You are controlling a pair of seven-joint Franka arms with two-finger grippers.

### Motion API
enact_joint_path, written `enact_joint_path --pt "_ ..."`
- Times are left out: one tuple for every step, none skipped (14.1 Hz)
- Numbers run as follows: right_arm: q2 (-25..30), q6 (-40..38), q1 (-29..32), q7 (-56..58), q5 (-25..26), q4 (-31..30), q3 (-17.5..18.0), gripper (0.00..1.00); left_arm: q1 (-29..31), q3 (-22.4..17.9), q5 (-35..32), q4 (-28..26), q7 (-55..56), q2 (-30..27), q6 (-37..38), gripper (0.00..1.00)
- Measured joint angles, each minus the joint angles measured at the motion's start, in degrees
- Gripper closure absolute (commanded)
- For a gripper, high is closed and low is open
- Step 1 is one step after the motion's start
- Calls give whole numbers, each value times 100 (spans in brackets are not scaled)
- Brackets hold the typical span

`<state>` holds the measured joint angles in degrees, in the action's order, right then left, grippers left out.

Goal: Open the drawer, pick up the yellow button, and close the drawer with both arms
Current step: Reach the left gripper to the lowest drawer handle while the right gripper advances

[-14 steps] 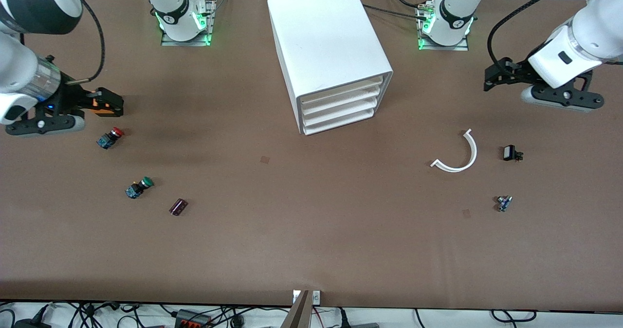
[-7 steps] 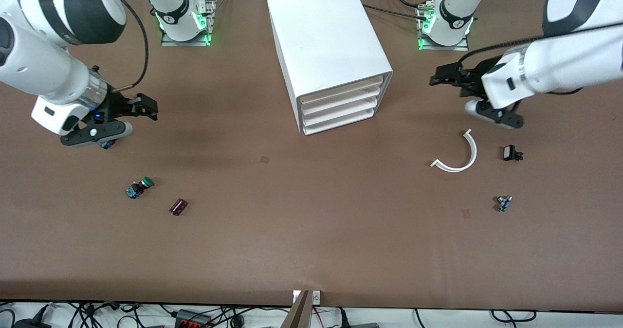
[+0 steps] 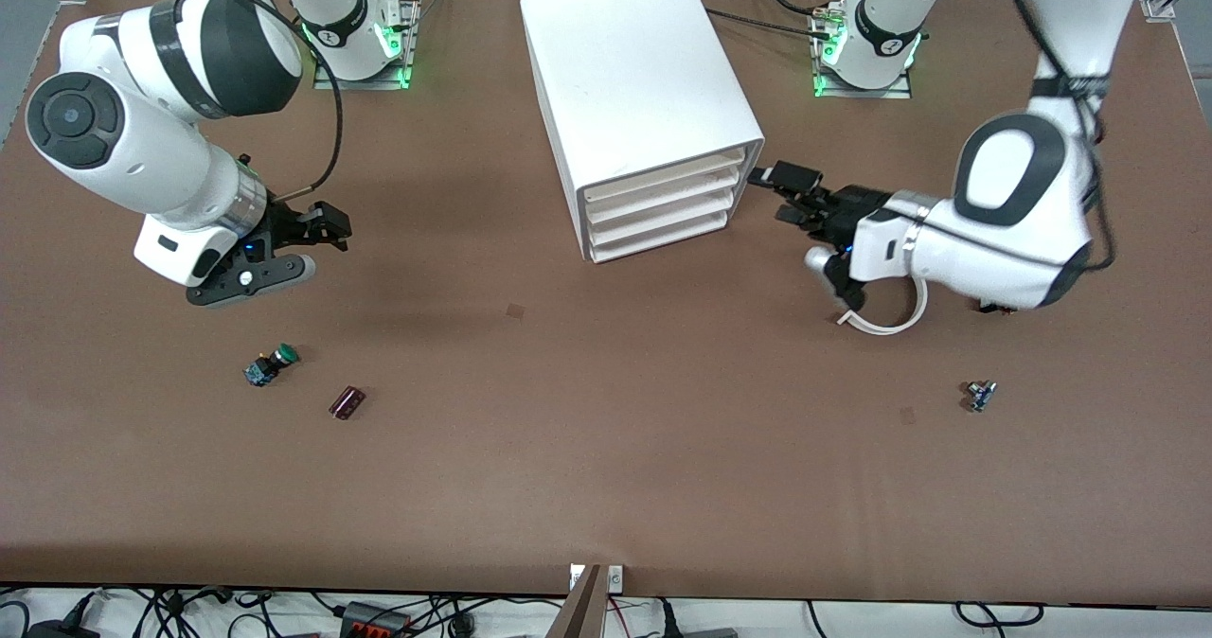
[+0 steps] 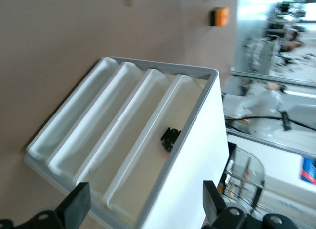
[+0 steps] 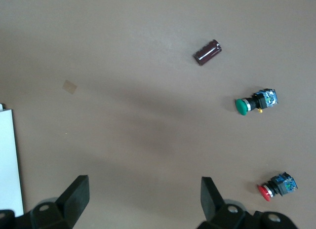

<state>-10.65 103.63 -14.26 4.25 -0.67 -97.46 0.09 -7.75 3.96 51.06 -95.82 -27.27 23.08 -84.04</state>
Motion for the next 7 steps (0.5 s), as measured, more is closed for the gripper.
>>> enact_joint_path --pt "-14 32 -33 -1 -24 10 0 0 -34 0 265 -2 -346 235 -1 0" --pt "-34 56 -59 -2 -135 27 0 0 -59 1 495 -4 -666 440 -2 0" --pt "-62 68 -79 -2 -311 58 0 0 -74 2 657 -4 -952 614 -2 0" --pt "-93 72 -91 -2 -484 95 0 0 -91 2 786 -9 -1195 760 1 0" --pt "-117 73 -93 -2 -623 118 0 0 -110 2 928 -35 -1391 877 3 0" --pt "-139 77 -93 -2 -745 135 -1 0 -137 3 1098 -102 -1532 961 9 3" --pt "-164 87 -93 -2 -896 148 -2 0 -175 3 1290 -243 -1684 1010 15 8"
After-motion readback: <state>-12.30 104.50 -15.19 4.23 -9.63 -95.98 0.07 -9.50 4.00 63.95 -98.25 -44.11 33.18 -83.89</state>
